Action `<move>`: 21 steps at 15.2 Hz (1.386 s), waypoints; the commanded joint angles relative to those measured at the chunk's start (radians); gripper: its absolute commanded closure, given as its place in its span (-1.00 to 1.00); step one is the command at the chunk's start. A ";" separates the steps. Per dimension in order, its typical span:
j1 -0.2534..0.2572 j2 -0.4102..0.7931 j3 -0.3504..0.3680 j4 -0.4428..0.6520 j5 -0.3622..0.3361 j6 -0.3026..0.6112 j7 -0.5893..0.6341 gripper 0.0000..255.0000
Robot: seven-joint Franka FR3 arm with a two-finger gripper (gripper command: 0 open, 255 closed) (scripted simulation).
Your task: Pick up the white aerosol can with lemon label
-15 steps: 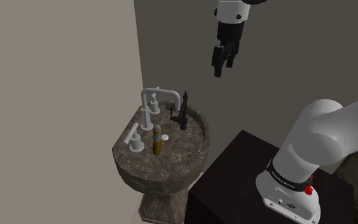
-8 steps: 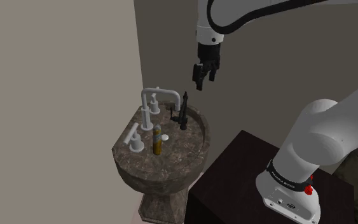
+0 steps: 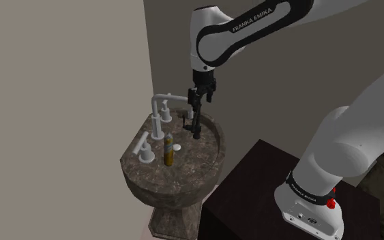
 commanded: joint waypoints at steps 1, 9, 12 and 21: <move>0.001 0.076 0.007 0.024 -0.002 0.051 0.015 -1.00; 0.011 0.386 0.024 0.161 -0.028 0.219 0.076 -1.00; 0.019 0.504 0.024 0.234 -0.041 0.262 0.098 -1.00; 0.049 0.791 0.014 0.450 -0.064 0.330 0.137 -1.00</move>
